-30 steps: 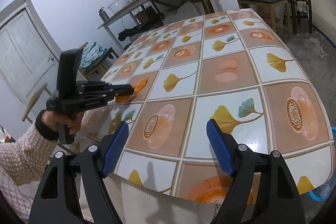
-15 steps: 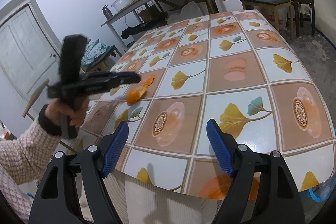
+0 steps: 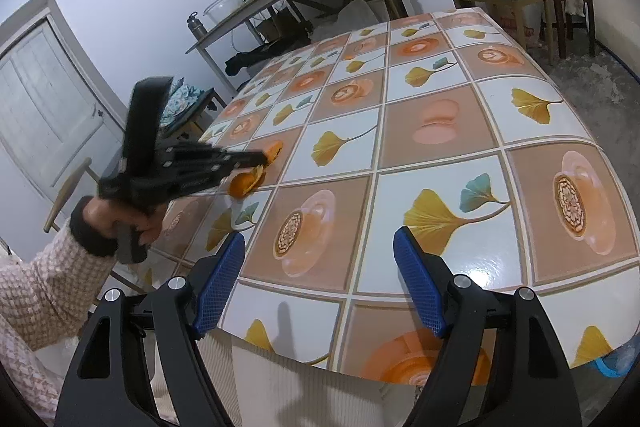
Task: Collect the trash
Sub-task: 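Open the left tool, releasing the orange peel onto the table, then grasp the orange peel on the table with the right tool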
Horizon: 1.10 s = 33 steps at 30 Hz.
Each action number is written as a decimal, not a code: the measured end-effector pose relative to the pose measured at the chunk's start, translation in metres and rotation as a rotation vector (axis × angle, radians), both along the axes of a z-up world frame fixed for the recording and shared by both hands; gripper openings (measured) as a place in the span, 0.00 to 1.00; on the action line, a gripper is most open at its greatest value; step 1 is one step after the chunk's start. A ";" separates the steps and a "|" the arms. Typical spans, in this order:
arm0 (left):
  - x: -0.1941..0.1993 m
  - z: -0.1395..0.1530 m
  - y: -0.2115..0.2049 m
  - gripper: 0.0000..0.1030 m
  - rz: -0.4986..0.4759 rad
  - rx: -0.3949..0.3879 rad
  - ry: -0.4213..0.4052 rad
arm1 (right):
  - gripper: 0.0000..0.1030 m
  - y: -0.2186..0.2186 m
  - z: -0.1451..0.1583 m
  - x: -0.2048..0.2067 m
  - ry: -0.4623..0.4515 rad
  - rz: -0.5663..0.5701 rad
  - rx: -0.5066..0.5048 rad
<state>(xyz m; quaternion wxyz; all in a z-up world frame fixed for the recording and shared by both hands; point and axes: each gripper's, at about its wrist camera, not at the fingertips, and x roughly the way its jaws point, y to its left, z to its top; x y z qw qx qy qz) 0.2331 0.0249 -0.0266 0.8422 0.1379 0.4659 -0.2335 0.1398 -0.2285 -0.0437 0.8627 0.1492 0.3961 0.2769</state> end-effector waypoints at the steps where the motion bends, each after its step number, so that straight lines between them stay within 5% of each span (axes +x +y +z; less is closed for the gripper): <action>1: -0.006 0.000 0.003 0.00 0.000 -0.011 0.009 | 0.73 0.000 0.000 0.000 0.001 0.001 0.001; 7: -0.037 0.003 0.017 0.00 0.007 -0.077 0.041 | 0.73 0.008 0.000 0.005 0.007 0.025 -0.008; 12: -0.043 0.017 0.045 0.01 0.114 -0.215 -0.037 | 0.73 0.032 0.013 0.015 -0.018 0.110 -0.048; 16: -0.054 0.023 0.076 0.16 0.223 -0.319 -0.075 | 0.86 0.081 0.020 0.034 -0.021 0.281 -0.128; 23: -0.092 0.014 0.082 0.50 0.227 -0.294 -0.103 | 0.89 0.162 0.007 0.070 0.000 0.520 -0.332; 27: -0.105 0.007 0.082 0.53 0.243 -0.220 -0.154 | 0.90 0.188 -0.003 0.085 -0.009 0.592 -0.404; 33: -0.108 0.002 0.106 0.54 0.302 -0.303 -0.129 | 0.91 0.207 -0.003 0.081 -0.070 0.740 -0.459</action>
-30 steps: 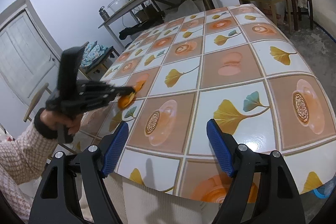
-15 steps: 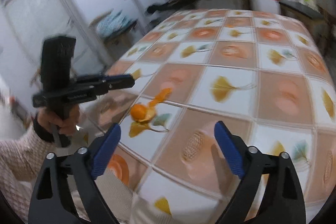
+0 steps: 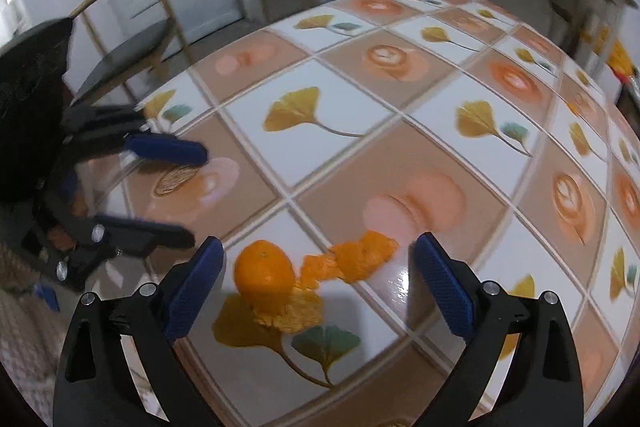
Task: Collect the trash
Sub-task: 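Grasp the orange peel on the table with the right tool, then carry the orange peel in the right tool over the blue wastebasket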
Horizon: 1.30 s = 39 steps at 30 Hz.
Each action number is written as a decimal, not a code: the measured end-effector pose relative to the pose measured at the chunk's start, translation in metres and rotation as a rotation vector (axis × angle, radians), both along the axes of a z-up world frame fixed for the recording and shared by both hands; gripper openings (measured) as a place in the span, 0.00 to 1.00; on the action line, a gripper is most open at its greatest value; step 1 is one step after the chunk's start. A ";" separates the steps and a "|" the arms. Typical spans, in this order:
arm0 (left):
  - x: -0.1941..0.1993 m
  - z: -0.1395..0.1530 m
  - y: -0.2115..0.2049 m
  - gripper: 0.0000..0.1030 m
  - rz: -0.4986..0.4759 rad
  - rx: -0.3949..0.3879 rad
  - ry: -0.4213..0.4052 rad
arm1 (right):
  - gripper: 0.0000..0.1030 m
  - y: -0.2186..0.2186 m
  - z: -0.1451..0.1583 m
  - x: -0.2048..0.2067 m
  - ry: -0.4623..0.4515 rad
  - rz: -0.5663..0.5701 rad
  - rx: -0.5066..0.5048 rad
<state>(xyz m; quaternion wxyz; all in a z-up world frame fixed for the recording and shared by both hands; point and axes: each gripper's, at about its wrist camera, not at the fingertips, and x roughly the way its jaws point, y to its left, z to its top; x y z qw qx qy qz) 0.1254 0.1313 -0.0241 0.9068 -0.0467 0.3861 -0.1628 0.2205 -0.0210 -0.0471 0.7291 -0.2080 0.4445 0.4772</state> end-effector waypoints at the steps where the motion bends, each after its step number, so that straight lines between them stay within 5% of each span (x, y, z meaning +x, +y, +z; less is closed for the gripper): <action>1: 0.000 0.001 0.004 0.54 0.007 -0.012 -0.001 | 0.91 0.000 0.000 -0.003 -0.010 0.022 -0.010; 8: 0.001 -0.001 0.019 0.54 0.020 -0.082 -0.001 | 0.85 0.000 0.001 -0.014 -0.071 0.066 -0.049; 19: 0.002 -0.003 0.020 0.54 0.020 -0.101 -0.010 | 0.37 -0.007 0.007 -0.008 -0.064 -0.026 -0.023; 25: 0.003 -0.003 0.020 0.55 0.023 -0.096 -0.010 | 0.19 -0.011 0.007 -0.016 -0.057 -0.083 -0.002; 32: 0.002 -0.001 0.017 0.55 0.028 -0.112 0.001 | 0.12 -0.039 0.008 -0.032 0.002 -0.153 -0.006; 39: -0.001 0.003 -0.001 0.55 -0.014 -0.122 0.008 | 0.12 -0.126 0.010 -0.088 0.090 -0.335 -0.004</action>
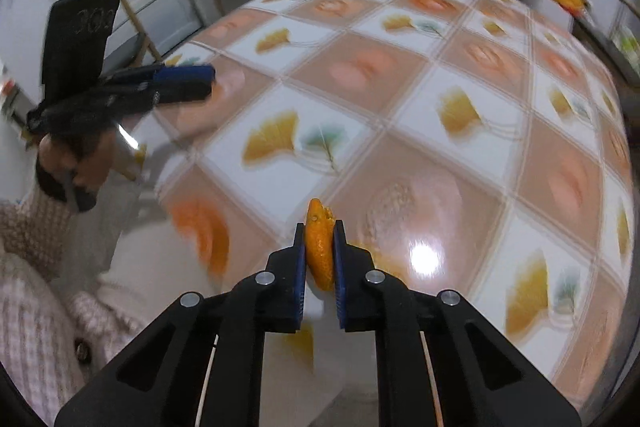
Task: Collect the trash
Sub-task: 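Carry the orange peel in the right tool over the blue wastebasket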
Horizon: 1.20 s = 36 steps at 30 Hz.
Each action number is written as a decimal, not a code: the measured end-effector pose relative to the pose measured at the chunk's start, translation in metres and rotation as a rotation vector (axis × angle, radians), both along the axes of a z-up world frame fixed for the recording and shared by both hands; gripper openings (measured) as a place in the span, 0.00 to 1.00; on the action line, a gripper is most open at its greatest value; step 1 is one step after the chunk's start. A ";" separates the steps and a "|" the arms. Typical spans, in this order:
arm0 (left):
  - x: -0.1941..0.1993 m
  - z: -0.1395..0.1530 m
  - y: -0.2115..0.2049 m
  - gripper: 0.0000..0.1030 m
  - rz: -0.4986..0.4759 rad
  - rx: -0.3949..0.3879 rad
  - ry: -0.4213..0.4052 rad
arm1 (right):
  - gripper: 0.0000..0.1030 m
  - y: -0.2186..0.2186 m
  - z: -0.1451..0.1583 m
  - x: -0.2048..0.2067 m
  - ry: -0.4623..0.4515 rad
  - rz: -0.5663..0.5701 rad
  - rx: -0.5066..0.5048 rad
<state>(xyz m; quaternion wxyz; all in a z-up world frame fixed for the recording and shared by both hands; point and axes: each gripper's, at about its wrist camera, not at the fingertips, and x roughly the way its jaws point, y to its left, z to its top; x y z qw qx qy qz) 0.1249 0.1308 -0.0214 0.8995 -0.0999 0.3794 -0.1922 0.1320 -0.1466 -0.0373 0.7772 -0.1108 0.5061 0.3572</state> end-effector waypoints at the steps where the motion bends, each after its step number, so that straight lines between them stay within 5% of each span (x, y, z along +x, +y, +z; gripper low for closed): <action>1: -0.001 0.001 -0.004 0.55 -0.010 0.001 -0.002 | 0.12 -0.015 0.000 -0.012 0.011 -0.038 0.004; 7: -0.006 0.013 -0.037 0.55 -0.094 -0.008 -0.022 | 0.12 -0.092 -0.019 -0.080 0.092 -0.287 0.019; 18: -0.024 0.027 -0.166 0.58 -0.448 -0.040 -0.009 | 0.12 -0.207 -0.123 -0.192 0.287 -0.692 -0.053; 22: -0.037 0.019 -0.222 0.58 -0.576 -0.034 0.024 | 0.12 -0.225 -0.132 -0.217 0.283 -0.790 0.020; 26: -0.053 -0.003 -0.273 0.58 -0.674 0.012 0.078 | 0.12 -0.241 -0.154 -0.237 0.306 -0.854 -0.076; 31: -0.065 -0.026 -0.303 0.58 -0.721 0.022 0.154 | 0.12 -0.293 -0.173 -0.260 0.310 -1.050 -0.124; 36: -0.073 -0.034 -0.310 0.58 -0.707 0.091 0.136 | 0.12 -0.339 -0.162 -0.257 0.224 -1.232 -0.131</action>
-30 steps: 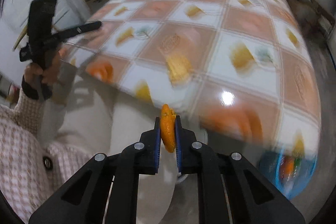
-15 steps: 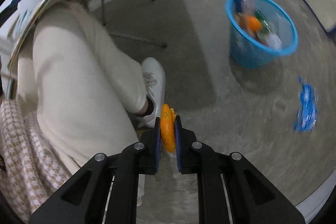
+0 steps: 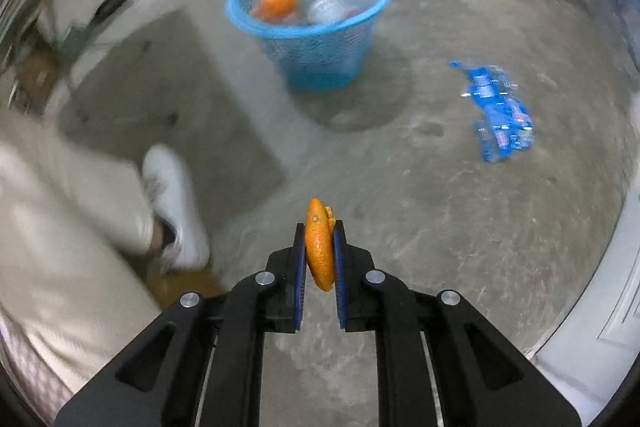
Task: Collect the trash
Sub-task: 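Carry the orange peel in the right tool over the blue wastebasket, then open the right tool to drop the orange peel into the wastebasket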
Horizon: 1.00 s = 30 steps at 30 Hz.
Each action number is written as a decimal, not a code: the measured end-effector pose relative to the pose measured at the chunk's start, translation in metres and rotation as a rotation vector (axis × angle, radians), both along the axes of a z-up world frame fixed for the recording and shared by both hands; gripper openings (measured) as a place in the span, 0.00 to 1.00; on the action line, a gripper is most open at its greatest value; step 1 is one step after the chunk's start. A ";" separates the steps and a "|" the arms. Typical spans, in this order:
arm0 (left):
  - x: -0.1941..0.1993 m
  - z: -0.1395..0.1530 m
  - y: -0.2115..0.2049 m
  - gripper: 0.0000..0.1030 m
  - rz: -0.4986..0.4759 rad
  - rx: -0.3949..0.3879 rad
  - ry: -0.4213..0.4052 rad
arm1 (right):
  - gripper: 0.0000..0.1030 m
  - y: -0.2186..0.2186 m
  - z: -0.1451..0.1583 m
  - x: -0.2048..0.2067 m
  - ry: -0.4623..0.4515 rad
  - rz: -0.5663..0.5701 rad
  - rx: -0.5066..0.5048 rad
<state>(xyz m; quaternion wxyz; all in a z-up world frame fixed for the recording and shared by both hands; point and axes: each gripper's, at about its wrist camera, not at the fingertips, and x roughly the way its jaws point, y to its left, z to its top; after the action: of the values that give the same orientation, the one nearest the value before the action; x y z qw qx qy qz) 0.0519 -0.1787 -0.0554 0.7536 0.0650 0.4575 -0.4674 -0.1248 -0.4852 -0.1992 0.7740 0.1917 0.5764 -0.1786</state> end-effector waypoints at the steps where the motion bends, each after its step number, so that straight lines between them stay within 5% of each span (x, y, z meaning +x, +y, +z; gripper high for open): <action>1: 0.000 0.001 0.001 0.59 0.012 -0.002 -0.003 | 0.12 -0.001 0.007 0.004 -0.028 -0.003 -0.021; 7: 0.000 0.002 0.009 0.62 0.061 0.017 -0.046 | 0.12 -0.002 0.061 0.079 -0.296 0.040 -0.101; 11: -0.001 0.006 0.008 0.66 0.072 0.030 -0.087 | 0.12 -0.009 0.068 0.148 -0.378 0.090 -0.102; 19: 0.004 0.012 -0.023 0.73 0.017 0.083 -0.265 | 0.16 -0.071 -0.023 0.253 -0.273 -0.014 0.094; 23: 0.007 0.011 -0.030 0.77 0.004 0.091 -0.280 | 0.23 -0.093 -0.044 0.259 -0.250 -0.080 0.162; 27: 0.009 0.008 -0.031 0.81 0.004 0.098 -0.288 | 0.49 -0.098 -0.030 0.243 -0.327 -0.083 0.156; 30: 0.014 0.008 -0.032 0.81 0.007 0.093 -0.279 | 0.51 -0.096 -0.011 0.227 -0.360 -0.089 0.133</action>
<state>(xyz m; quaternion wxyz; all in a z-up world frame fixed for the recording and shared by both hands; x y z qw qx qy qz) 0.0657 -0.2104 -0.0477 0.8078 0.1626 0.3696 -0.4294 0.1021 -0.5816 -0.2106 0.8416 0.2964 0.4303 -0.1371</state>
